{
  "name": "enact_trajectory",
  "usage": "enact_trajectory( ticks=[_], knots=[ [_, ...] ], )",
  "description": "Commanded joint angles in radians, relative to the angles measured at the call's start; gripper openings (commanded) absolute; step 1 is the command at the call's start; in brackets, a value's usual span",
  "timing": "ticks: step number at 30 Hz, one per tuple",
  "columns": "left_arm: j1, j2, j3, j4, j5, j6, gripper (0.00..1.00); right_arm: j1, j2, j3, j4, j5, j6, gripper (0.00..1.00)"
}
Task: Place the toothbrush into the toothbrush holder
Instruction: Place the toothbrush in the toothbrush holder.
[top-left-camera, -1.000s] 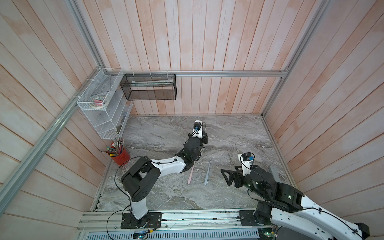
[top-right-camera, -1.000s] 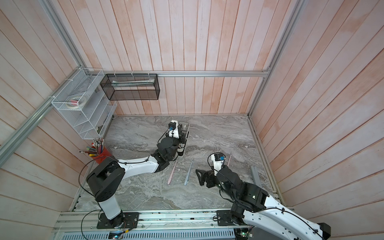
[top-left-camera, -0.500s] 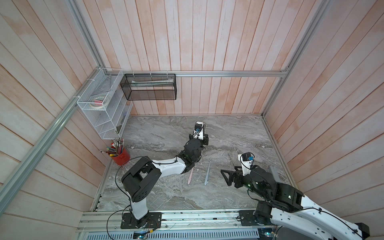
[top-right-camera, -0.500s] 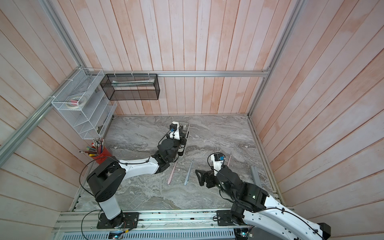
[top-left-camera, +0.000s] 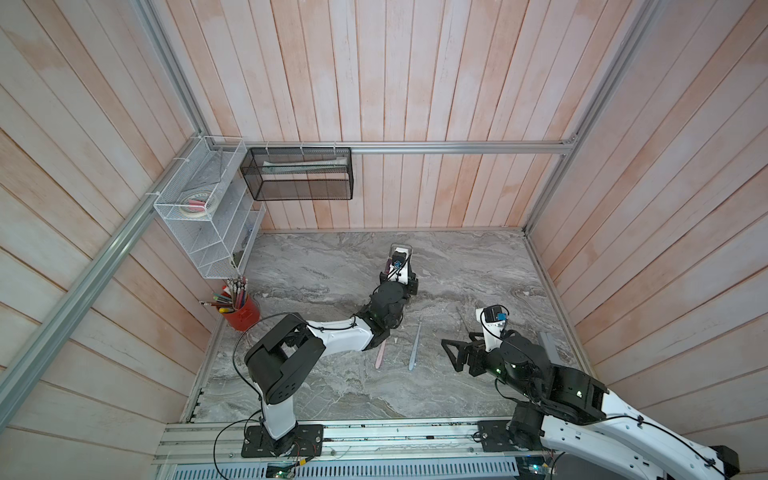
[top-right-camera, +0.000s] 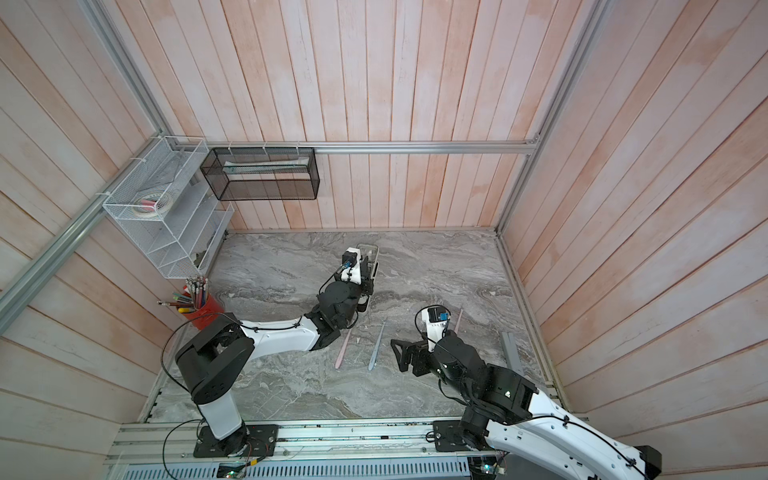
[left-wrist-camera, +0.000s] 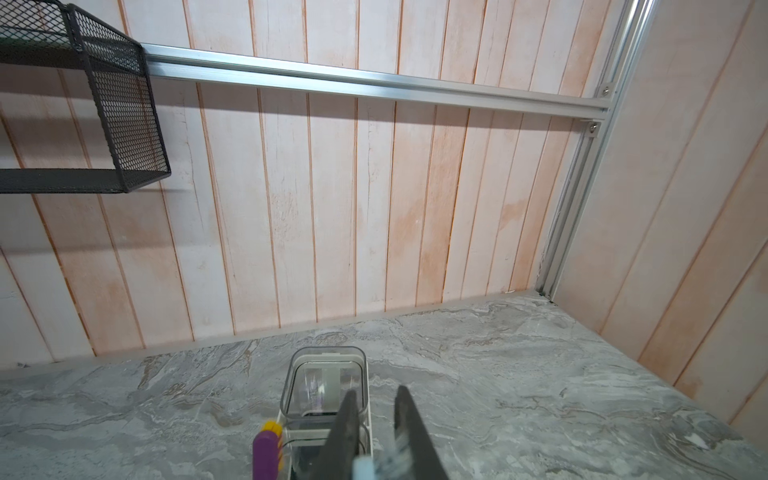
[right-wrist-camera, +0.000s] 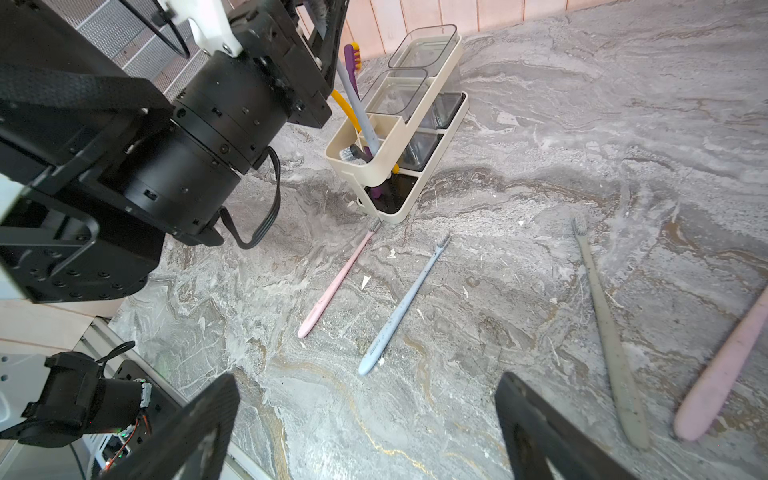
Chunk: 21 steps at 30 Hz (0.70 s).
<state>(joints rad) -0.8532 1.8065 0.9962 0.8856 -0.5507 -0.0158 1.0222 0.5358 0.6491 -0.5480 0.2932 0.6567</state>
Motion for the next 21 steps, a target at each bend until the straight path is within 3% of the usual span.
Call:
enact_trajectory(
  ticks=[1,15,17,21],
  knots=[
    [-0.004,0.007,-0.02,0.024,-0.009,0.01,0.21,-0.001,-0.003,-0.01,0.015,-0.006,-0.014,0.98],
    [-0.01,-0.01,-0.008,0.024,-0.002,0.016,0.24,-0.002,-0.005,-0.01,0.013,0.0,-0.012,0.98],
    [-0.01,-0.022,0.014,0.009,0.003,0.022,0.27,-0.002,-0.002,-0.005,0.002,0.018,-0.003,0.98],
    [-0.018,-0.07,0.061,-0.024,0.017,0.048,0.49,-0.011,0.031,0.046,-0.095,0.114,0.058,0.98]
  ],
)
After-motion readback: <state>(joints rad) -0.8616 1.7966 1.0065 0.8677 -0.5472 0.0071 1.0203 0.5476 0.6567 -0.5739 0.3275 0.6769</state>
